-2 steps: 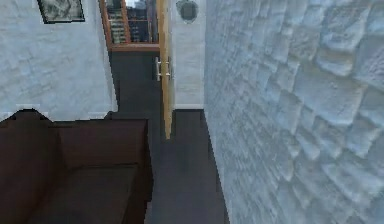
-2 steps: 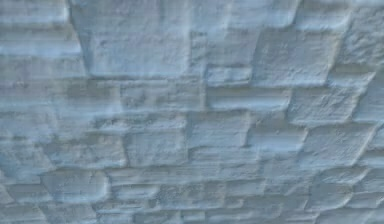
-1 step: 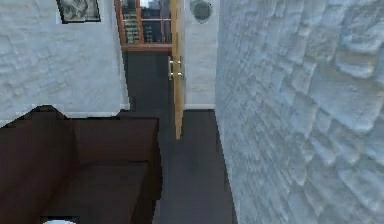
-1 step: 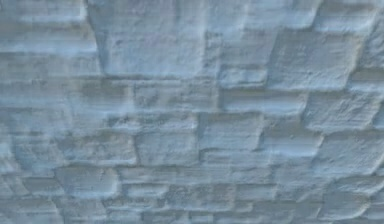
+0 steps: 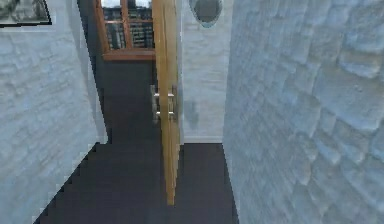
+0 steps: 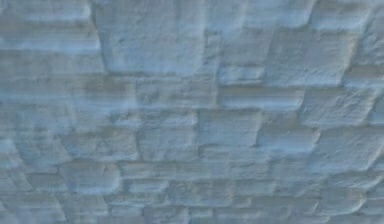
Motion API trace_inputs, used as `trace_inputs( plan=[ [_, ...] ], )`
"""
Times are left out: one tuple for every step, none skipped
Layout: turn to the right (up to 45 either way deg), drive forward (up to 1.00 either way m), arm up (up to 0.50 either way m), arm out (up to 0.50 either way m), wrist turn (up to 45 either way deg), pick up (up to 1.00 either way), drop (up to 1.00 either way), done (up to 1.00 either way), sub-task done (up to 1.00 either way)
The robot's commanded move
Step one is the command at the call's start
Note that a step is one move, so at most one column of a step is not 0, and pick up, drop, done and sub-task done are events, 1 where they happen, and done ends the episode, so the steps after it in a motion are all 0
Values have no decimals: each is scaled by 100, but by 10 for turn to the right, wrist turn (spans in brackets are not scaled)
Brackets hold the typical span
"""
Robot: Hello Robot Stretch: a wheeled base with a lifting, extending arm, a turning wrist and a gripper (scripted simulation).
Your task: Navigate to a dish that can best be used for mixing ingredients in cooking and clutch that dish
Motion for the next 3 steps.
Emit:
trace_inputs(
  plan=[
    [0, 55, 0, 0, 0, 0, 0, 0, 0],
    [-300, 0, 0, 0, 0, 0, 0, 0, 0],
    [0, 55, 0, 0, 0, 0, 0, 0, 0]
  ],
)
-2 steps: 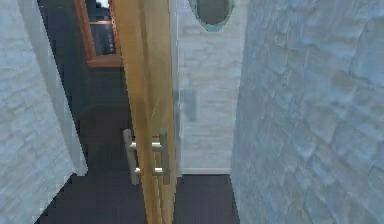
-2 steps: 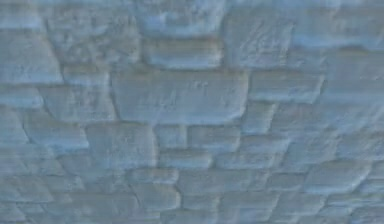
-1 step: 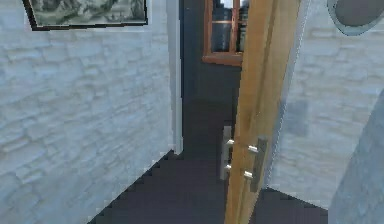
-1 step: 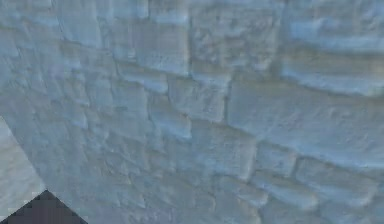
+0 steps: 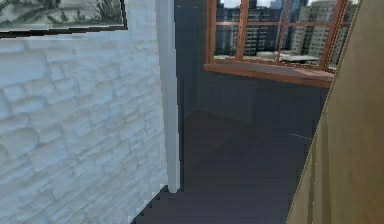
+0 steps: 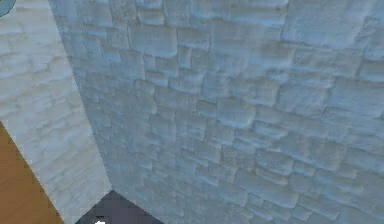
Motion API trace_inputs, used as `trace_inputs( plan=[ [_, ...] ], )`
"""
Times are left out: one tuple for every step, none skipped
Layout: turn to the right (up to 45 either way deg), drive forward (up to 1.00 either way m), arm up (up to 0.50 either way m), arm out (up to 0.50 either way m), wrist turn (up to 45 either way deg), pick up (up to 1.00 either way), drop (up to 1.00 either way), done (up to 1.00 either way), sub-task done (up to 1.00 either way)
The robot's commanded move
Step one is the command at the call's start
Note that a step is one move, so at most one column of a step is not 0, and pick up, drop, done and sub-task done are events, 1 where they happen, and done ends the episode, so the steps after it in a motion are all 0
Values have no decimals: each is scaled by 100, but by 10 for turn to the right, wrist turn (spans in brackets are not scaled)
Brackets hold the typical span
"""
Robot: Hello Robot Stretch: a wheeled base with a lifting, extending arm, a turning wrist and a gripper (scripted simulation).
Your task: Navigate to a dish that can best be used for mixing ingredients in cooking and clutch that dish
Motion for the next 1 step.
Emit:
trace_inputs(
  plan=[
    [90, 0, 0, 0, 0, 0, 0, 0, 0]
  ],
)
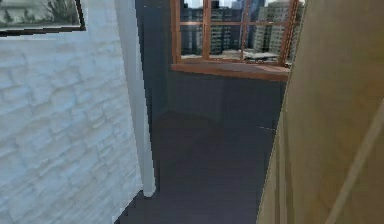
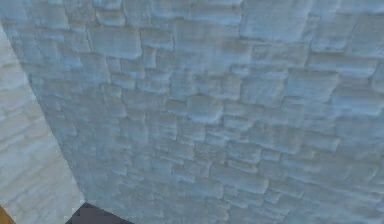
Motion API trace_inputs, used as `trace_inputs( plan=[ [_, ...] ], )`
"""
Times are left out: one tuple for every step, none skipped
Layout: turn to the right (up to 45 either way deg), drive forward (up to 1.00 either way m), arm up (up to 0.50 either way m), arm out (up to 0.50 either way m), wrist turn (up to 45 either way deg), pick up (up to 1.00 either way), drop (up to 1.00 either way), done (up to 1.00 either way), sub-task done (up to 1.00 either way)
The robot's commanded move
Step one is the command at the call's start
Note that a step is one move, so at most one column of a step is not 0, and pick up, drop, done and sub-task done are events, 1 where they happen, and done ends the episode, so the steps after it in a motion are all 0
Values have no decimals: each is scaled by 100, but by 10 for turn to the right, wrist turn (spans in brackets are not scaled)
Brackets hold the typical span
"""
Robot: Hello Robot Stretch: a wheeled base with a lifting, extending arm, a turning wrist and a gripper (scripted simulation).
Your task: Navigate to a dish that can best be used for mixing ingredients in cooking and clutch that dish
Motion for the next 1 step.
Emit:
trace_inputs(
  plan=[
    [0, 100, 0, 0, 0, 0, 0, 0, 0]
  ],
)
